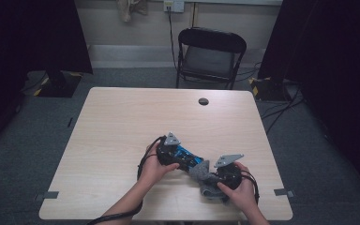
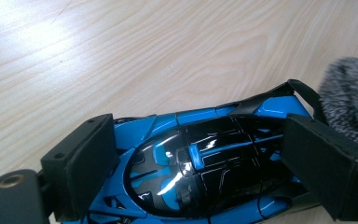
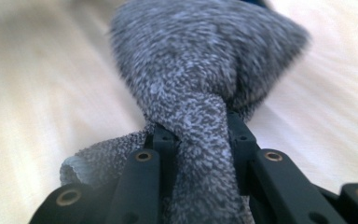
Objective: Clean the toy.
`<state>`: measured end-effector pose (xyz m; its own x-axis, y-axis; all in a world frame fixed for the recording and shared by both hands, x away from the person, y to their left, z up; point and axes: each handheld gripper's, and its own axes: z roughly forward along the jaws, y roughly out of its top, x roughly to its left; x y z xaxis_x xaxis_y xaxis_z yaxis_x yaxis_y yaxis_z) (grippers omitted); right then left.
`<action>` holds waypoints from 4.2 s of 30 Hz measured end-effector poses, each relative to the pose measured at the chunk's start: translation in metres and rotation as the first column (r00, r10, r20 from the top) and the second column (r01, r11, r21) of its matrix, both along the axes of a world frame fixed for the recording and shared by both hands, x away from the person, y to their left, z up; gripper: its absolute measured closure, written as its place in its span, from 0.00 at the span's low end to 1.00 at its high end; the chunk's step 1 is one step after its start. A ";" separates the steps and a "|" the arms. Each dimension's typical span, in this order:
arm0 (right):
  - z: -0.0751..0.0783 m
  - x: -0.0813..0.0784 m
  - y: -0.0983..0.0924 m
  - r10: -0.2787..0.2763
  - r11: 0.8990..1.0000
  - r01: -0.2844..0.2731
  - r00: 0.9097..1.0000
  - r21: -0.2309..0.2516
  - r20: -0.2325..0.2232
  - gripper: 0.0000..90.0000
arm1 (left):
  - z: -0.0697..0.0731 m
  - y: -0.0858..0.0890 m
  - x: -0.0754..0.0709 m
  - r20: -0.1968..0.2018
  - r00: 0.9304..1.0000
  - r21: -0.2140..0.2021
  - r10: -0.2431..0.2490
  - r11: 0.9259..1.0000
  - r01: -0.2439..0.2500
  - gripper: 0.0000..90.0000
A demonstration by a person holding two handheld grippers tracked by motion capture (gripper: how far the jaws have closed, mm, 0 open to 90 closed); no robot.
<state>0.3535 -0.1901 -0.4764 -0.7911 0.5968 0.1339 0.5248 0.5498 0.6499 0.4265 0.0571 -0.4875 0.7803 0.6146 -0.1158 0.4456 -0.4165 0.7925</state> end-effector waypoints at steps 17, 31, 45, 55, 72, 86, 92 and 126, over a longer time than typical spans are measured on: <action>0.004 0.007 -0.020 -0.056 0.998 0.057 0.998 -0.025 0.029 0.37 | 0.000 -0.001 0.000 0.000 1.000 -0.005 -0.003 1.000 0.003 0.12; -0.002 0.012 -0.014 -0.097 0.995 0.095 0.994 0.026 0.060 0.72 | -0.001 -0.002 -0.001 0.000 1.000 -0.009 -0.005 1.000 0.005 0.12; 0.001 0.016 -0.018 -0.173 0.981 0.179 0.982 -0.073 0.081 0.80 | -0.001 -0.004 -0.002 0.001 1.000 -0.010 -0.005 1.000 0.005 0.12; 0.006 -0.002 0.005 0.027 0.998 -0.025 0.999 -0.058 0.031 0.80 | -0.001 -0.003 -0.003 0.003 1.000 -0.013 -0.005 1.000 0.005 0.12; -0.002 0.011 -0.004 -0.101 0.994 0.103 0.993 -0.028 0.068 0.80 | -0.002 -0.002 -0.003 0.012 1.000 -0.018 -0.004 1.000 0.004 0.13; -0.004 0.029 -0.011 -0.161 0.987 0.162 0.985 -0.006 0.058 0.80 | -0.001 -0.002 -0.003 0.011 1.000 -0.014 -0.002 1.000 0.002 0.13; -0.004 0.035 -0.017 -0.189 0.982 0.188 0.981 0.014 0.048 0.80 | -0.001 -0.003 -0.004 0.009 1.000 -0.012 -0.002 1.000 0.002 0.13; 0.014 -0.008 0.003 -0.007 0.999 0.004 0.997 0.034 0.082 0.73 | -0.002 -0.003 -0.004 0.013 1.000 -0.014 -0.001 1.000 0.001 0.13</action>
